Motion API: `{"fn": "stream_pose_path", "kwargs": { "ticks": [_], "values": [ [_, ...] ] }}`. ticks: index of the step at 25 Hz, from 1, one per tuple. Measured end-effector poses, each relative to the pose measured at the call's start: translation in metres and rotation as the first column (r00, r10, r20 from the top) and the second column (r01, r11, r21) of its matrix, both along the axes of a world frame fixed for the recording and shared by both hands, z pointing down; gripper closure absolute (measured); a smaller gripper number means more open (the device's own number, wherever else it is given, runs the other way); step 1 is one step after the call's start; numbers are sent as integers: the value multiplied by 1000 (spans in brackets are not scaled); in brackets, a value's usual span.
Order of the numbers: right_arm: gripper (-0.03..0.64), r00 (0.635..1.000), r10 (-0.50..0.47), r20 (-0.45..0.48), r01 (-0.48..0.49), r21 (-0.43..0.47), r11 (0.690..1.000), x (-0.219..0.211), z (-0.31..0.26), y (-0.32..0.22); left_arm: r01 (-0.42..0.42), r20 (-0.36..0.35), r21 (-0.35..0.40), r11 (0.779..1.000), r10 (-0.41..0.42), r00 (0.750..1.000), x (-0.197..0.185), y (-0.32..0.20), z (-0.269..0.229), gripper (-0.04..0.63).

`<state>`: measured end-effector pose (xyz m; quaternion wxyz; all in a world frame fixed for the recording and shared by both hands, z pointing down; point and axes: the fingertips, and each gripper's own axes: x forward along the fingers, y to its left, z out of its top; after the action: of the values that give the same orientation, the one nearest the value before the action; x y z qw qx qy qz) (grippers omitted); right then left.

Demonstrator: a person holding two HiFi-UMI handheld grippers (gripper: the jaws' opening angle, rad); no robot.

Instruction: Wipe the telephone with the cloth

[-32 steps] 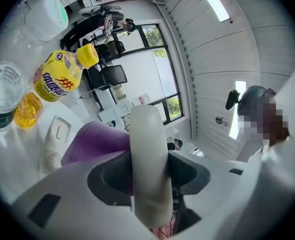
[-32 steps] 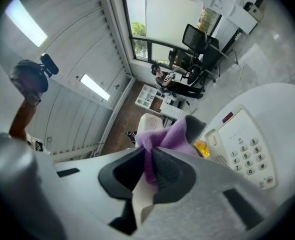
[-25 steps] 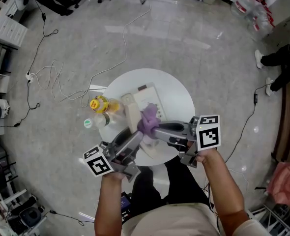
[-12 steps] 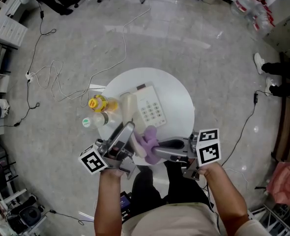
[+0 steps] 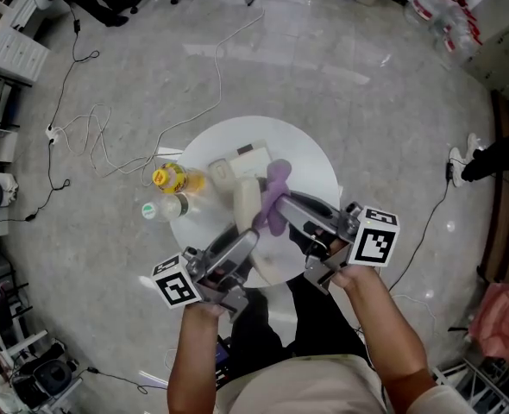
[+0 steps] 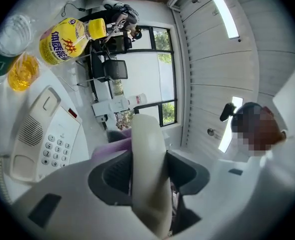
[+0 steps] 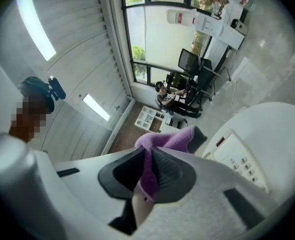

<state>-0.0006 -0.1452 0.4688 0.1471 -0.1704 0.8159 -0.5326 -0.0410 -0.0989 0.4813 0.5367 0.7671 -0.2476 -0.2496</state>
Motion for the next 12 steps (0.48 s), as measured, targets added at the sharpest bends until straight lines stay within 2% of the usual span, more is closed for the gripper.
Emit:
{"fn": "stream_pose_path", "kwargs": {
  "ticks": [3, 6, 10, 12],
  "values": [
    [583, 1000, -2, 20, 2, -2, 1000, -2, -4, -4, 33, -16, -15, 999, -33, 999, -2, -3, 2, 388],
    [583, 996, -91, 23, 91, -3, 996, -14, -7, 16, 96, -72, -53, 994, -100, 992, -12, -6, 3, 388],
    [584, 979, -202, 15, 202, 9, 979, -24, -9, 43, 121, -61, -52, 991, -124, 990, -13, -10, 4, 388],
    [584, 972, -234, 10, 233, 11, 972, -22, -8, 48, 133, -82, -63, 989, -138, 987, -14, -11, 6, 388]
  ]
}}
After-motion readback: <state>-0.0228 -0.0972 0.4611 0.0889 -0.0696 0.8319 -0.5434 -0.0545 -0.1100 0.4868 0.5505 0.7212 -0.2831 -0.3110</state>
